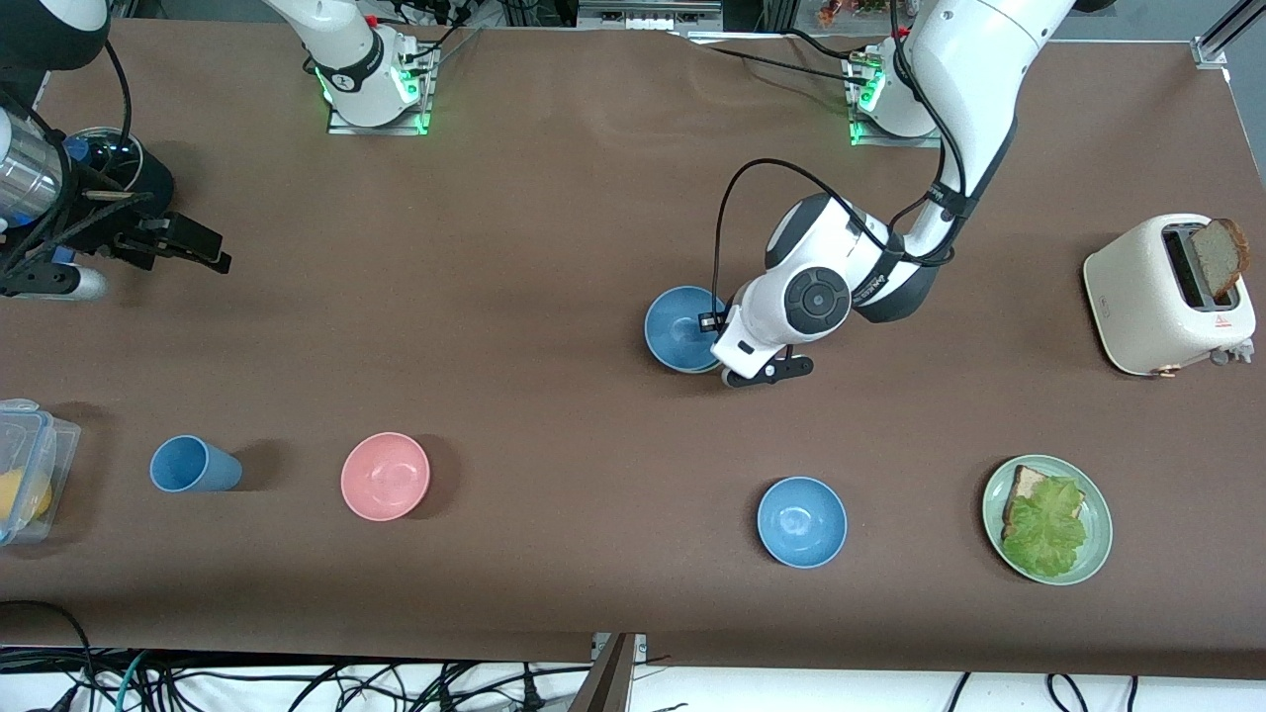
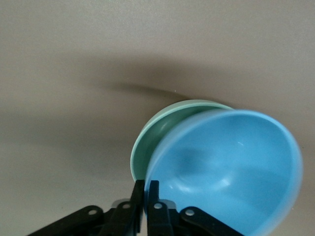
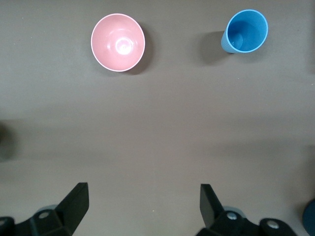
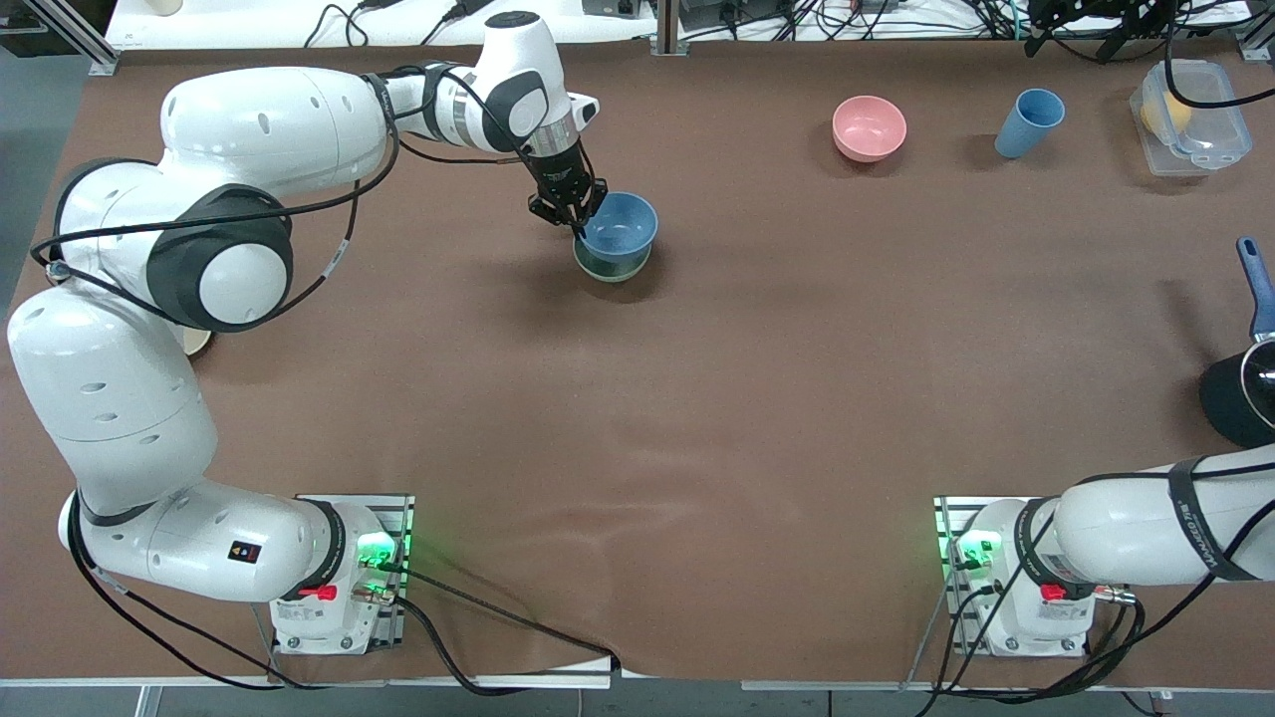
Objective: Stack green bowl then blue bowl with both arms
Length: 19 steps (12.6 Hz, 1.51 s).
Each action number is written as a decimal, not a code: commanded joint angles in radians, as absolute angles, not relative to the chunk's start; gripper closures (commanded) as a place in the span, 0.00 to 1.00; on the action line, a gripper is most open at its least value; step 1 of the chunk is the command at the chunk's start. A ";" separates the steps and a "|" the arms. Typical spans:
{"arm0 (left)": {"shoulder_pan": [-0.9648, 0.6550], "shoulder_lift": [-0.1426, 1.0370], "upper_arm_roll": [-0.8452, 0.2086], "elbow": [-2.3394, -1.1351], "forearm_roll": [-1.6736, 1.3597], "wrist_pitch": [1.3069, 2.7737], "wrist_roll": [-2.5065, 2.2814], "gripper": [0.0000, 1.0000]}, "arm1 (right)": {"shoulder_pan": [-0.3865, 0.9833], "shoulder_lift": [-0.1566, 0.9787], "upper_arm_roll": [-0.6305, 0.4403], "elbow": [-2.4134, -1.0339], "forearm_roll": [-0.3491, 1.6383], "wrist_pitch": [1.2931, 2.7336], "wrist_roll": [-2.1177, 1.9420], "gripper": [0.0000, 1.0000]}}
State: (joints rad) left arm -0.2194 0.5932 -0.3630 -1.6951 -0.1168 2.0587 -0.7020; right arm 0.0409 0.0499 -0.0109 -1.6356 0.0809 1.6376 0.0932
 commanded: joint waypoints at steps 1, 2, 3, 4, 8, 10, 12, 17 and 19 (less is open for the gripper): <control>-0.219 0.598 -0.360 -1.683 -0.118 2.043 -0.738 0.00 | 0.023 0.035 0.000 -1.651 0.089 1.646 0.071 0.00; -0.219 0.595 -0.360 -1.681 -0.118 2.039 -0.742 0.00 | 0.023 0.034 0.000 -1.651 0.089 1.644 0.071 0.00; -0.218 0.586 -0.360 -1.680 -0.118 2.020 -0.744 0.00 | 0.025 0.034 0.002 -1.651 0.086 1.646 0.072 0.00; -0.210 0.568 -0.360 -1.672 -0.118 1.979 -0.744 0.00 | 0.025 0.034 0.003 -1.651 0.086 1.646 0.072 0.00; -0.153 0.471 -0.353 -1.580 -0.114 1.786 -0.733 0.00 | 0.025 0.040 0.003 -1.638 0.086 1.643 0.072 0.00; -0.135 0.451 -0.353 -1.478 -0.112 1.691 -0.730 0.00 | 0.025 0.040 0.002 -1.638 0.086 1.643 0.072 0.00; -0.133 0.424 -0.351 -1.381 -0.107 1.582 -0.727 0.00 | 0.025 0.040 0.002 -1.638 0.084 1.644 0.072 0.00; -0.147 0.314 -0.371 -1.322 -0.078 1.457 -0.727 0.00 | 0.031 0.040 0.011 -1.637 0.026 1.651 0.069 0.00; -0.143 0.293 -0.359 -1.315 -0.080 1.454 -0.715 0.00 | 0.038 0.038 0.023 -1.640 0.002 1.695 0.036 0.00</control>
